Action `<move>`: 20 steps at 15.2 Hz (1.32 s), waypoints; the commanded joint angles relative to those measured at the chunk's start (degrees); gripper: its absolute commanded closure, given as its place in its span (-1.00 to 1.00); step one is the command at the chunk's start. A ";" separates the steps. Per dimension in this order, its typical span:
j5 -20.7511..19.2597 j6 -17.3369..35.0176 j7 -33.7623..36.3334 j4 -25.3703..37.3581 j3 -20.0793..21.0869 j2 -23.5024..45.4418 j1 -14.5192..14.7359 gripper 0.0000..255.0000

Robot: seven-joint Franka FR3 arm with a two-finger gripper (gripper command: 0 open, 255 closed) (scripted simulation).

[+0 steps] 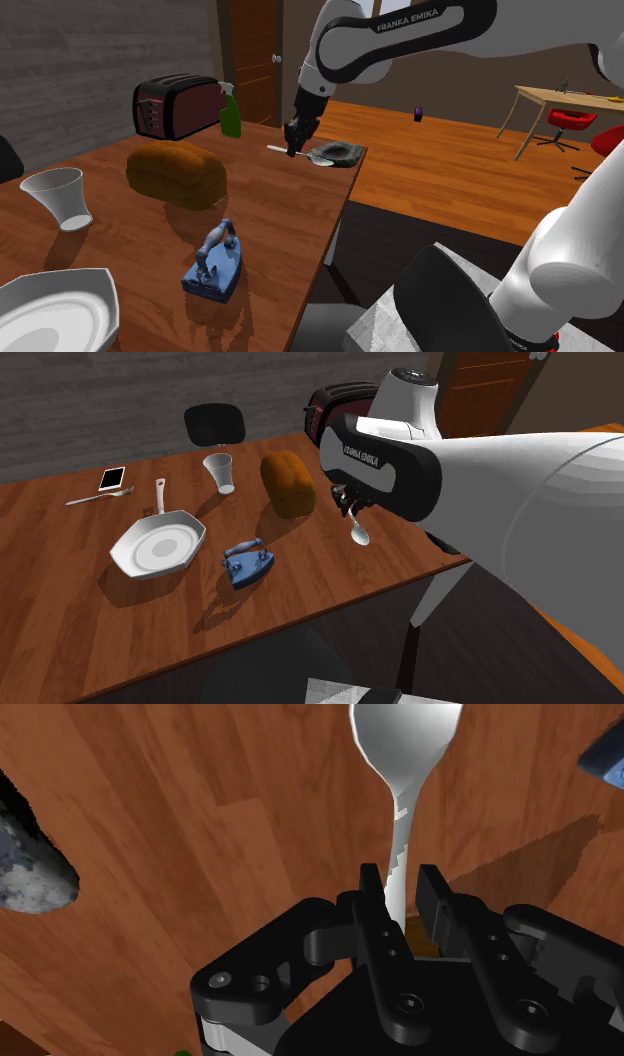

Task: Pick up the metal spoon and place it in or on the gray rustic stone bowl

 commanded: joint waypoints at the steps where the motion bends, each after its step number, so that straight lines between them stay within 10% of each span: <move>1: 0.36 -0.63 -3.05 0.99 -1.56 0.80 -1.31 1.00; 20: 2.85 -12.23 -24.32 27.61 -11.62 19.81 -13.28 1.00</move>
